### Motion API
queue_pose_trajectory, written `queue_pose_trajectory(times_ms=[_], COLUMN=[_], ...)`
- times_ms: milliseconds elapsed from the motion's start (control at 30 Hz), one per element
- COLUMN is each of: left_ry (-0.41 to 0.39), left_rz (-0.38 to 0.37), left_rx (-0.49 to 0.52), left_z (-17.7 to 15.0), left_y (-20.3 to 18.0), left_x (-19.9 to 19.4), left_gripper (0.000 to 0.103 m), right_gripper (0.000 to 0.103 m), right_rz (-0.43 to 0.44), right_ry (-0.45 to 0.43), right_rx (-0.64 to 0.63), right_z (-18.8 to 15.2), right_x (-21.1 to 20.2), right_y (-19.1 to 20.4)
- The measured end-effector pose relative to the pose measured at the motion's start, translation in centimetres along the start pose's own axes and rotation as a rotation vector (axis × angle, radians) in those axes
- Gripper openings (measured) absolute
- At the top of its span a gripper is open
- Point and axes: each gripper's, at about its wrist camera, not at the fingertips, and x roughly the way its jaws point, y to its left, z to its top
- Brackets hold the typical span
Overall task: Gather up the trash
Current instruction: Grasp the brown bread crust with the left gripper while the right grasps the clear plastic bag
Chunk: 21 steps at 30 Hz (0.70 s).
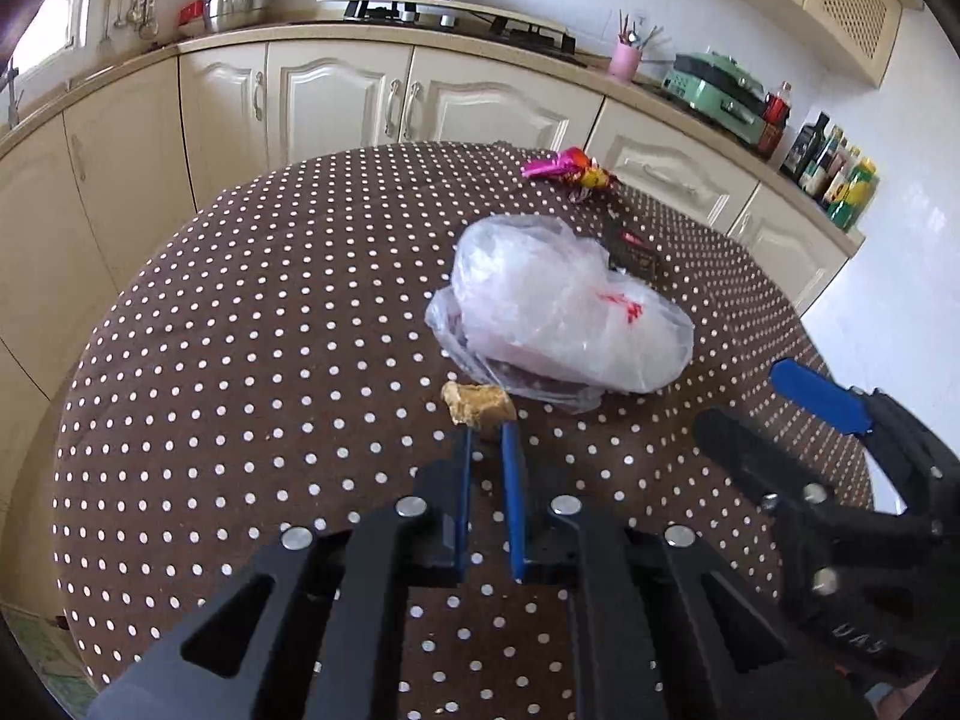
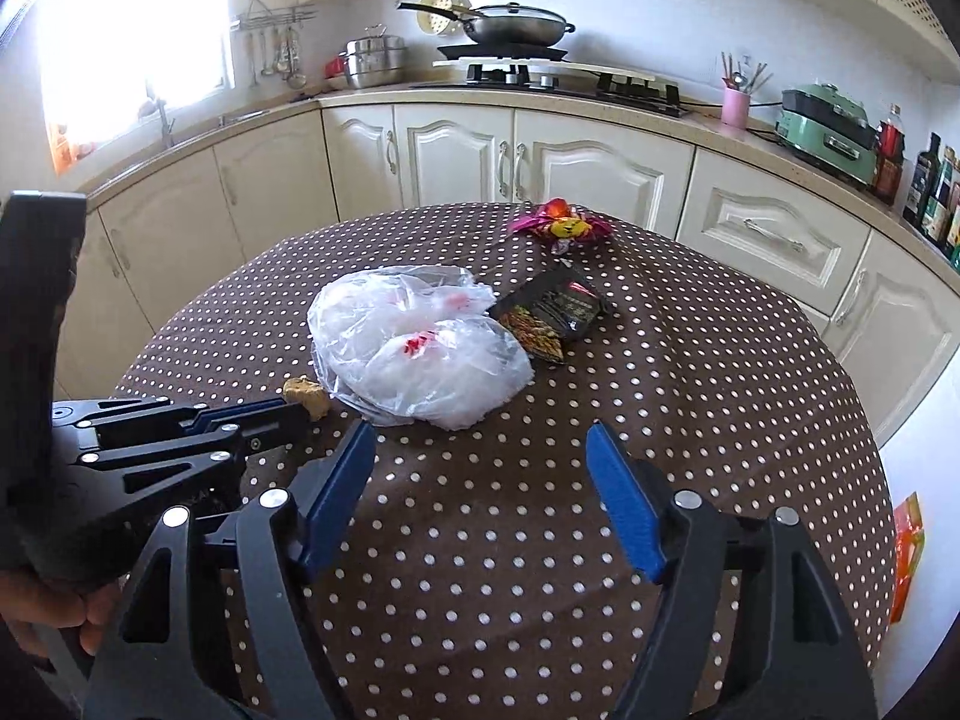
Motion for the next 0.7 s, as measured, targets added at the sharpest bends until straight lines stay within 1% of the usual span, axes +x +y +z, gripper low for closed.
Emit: queue_pose_trajectory(times_ms=[33, 233, 300, 400, 467, 500, 533, 567, 633, 700], left_ry=[-0.007, -0.064, -0.067, -0.075, -0.060, -0.048, -0.044, -0.057, -0.054, -0.050], left_rz=[0.003, 0.017, 0.012, 0.025, 0.005, 0.004, 0.014, 0.028, 0.032, 0.023], left_rx=[0.002, -0.007, -0.010, -0.002, -0.003, 0.004, 0.016, 0.028, 0.046, 0.040], left_z=[-0.1, -0.7, -0.7, -0.9, -0.9, -0.9, -0.9, -0.8, -0.6, -0.3], left_y=[0.2, 1.8, 2.3, 2.6, 2.6, 2.4, 2.0, 1.7, 1.1, 1.0], left_x=[-0.2, -3.2, -3.6, -4.1, -3.9, -3.6, -3.4, -3.2, -2.7, -2.1], left_gripper=[0.000, 0.000, 0.000, 0.000, 0.002, 0.014, 0.035, 0.040, 0.040, 0.040], right_gripper=[0.071, 0.072, 0.072, 0.072, 0.072, 0.072, 0.072, 0.072, 0.073, 0.073], right_rz=[0.001, -0.012, -0.017, -0.005, -0.026, -0.027, -0.025, -0.039, -0.064, -0.065], right_ry=[0.002, 0.030, 0.036, 0.049, 0.056, 0.057, 0.056, 0.057, 0.054, 0.057], right_rx=[-0.009, -0.076, -0.066, -0.056, -0.072, -0.071, -0.067, -0.062, -0.061, -0.045], right_z=[0.2, 1.5, 1.7, 1.8, 1.7, 1.6, 1.5, 1.4, 1.2, 1.0], right_x=[0.2, 1.7, 2.0, 2.3, 2.4, 2.4, 2.3, 2.2, 2.1, 2.1], right_y=[0.3, 1.9, 1.8, 1.7, 1.9, 1.8, 1.7, 1.6, 1.1, 0.5])
